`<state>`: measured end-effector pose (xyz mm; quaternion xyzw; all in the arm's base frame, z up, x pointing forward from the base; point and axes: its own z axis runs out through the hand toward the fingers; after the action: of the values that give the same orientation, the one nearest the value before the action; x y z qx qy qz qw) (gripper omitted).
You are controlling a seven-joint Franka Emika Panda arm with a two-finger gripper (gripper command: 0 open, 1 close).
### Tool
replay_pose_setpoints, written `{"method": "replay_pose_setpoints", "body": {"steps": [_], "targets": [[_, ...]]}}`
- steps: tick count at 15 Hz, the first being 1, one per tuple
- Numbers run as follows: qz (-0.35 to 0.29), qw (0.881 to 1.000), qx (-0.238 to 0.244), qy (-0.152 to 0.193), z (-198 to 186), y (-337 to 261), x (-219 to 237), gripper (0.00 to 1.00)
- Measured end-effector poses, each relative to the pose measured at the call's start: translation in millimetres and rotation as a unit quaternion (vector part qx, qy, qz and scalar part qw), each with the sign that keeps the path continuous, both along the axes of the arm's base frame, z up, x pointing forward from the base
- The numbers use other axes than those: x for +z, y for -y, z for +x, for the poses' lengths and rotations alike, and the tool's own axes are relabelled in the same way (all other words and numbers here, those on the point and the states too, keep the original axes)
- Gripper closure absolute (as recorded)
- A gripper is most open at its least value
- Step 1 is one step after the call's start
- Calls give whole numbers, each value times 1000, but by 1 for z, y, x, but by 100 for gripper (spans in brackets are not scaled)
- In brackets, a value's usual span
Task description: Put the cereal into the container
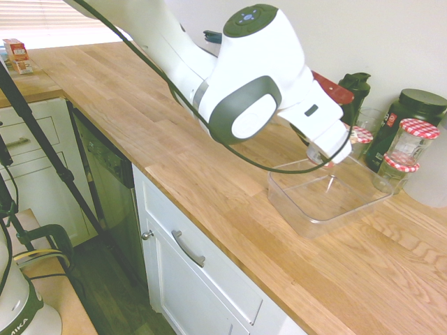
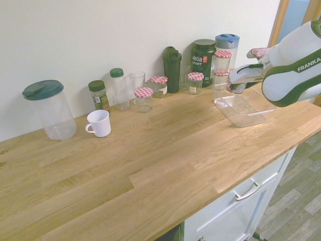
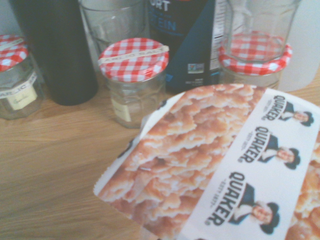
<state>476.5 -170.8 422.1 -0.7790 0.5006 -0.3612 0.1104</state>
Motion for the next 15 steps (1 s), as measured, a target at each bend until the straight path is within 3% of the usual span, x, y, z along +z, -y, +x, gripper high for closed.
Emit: {"method": "replay_pose_setpoints", "body": {"steps": [3,8,13,14,15], "targets": [[7,1000,-15,-21,-6,24,-15,100],[21,997,-7,-74,2,16,-63,100],[24,995,-10,-99,15,26,-84,100],[27,994,-9,-103,19,26,-87,0],[29,994,-5,-106,22,27,-89,0]]}}
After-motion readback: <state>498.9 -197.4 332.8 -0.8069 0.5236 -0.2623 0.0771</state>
